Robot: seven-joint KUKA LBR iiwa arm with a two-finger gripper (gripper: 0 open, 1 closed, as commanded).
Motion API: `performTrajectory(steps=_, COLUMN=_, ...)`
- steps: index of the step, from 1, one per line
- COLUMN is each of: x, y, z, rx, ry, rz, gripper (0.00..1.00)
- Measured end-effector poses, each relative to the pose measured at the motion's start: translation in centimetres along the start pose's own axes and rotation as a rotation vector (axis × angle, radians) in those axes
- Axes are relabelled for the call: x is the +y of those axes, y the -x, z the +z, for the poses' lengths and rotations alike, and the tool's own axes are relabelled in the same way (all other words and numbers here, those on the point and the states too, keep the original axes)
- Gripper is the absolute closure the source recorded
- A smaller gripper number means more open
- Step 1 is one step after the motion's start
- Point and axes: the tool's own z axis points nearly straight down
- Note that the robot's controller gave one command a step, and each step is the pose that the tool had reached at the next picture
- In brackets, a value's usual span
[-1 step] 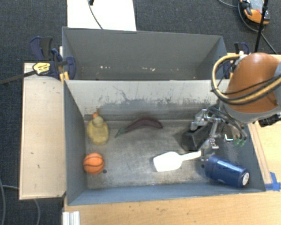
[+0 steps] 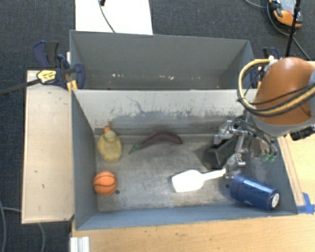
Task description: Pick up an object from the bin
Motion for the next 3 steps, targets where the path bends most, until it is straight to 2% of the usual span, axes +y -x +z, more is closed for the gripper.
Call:
performTrajectory(steps=1, x=1.1, y=-1.6, z=7.3, rx=-0.004, ry=0.000, rz=-0.084, gripper=0.00)
performTrajectory(steps=2, x=1.6, y=-2.2, z=7.3, rx=0.009, ry=0.002, rz=-0.096, gripper=0.00)
performTrajectory(steps=3, x=1.6, y=-1.9, z=3.2, rx=-0.003, ry=0.000, rz=-0.110, gripper=0.00)
